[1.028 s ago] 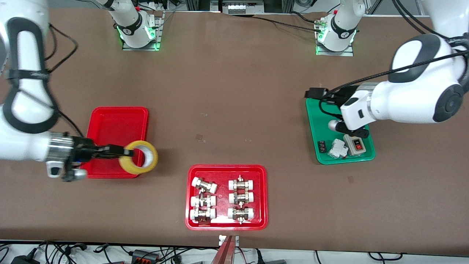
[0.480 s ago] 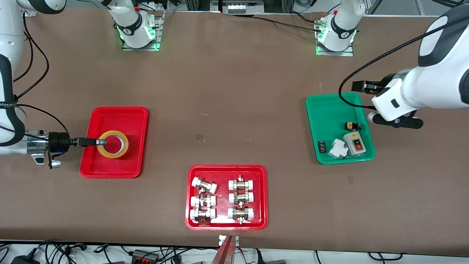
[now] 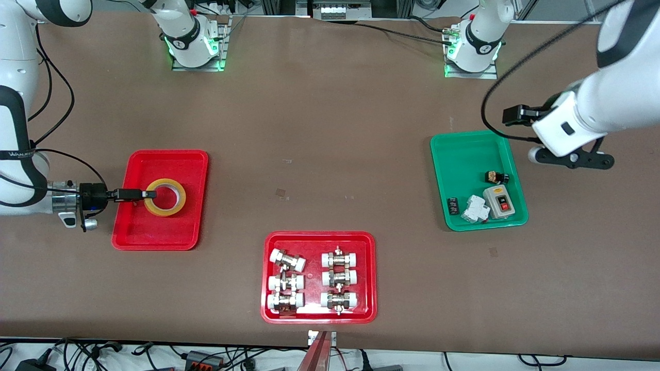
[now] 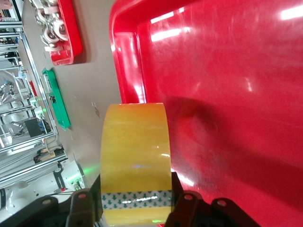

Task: Left arm passes tape to right arm into tray
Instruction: 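Lower the tape into the red tray and open the right gripper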

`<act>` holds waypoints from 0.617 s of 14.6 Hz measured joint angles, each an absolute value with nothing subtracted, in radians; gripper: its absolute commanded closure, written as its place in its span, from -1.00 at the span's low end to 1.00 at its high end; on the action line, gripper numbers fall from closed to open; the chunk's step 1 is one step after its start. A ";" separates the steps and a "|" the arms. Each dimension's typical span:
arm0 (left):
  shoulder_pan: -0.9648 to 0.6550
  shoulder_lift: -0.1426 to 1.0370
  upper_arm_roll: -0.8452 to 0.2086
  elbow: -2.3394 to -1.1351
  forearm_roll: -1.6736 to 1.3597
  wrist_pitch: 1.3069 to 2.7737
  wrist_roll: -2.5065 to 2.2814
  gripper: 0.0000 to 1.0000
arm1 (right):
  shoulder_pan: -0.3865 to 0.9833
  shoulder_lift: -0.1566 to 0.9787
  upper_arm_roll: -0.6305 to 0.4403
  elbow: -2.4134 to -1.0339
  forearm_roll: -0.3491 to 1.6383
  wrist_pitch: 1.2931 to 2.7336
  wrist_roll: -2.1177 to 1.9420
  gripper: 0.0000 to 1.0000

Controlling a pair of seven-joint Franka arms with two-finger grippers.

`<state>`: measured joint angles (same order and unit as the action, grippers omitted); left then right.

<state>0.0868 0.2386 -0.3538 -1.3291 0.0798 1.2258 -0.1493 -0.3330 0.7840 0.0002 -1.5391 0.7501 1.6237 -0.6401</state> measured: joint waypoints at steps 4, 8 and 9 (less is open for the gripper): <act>0.095 0.105 -0.356 -1.508 0.065 1.305 -0.154 -1.00 | -0.340 0.787 0.000 -1.566 0.750 1.627 -0.700 -1.00; 0.162 0.097 -0.351 -1.530 0.011 1.319 -0.154 -1.00 | -0.338 0.782 0.011 -1.562 0.671 1.682 -0.712 -1.00; 0.168 0.097 -0.351 -1.531 0.006 1.320 -0.153 -1.00 | -0.335 0.780 0.015 -1.562 0.637 1.696 -0.712 -1.00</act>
<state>0.1677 0.0975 -0.3507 -1.5311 0.0062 1.3204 -0.1534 -0.3353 0.7800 0.0145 -1.5616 0.6368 1.6964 -0.7121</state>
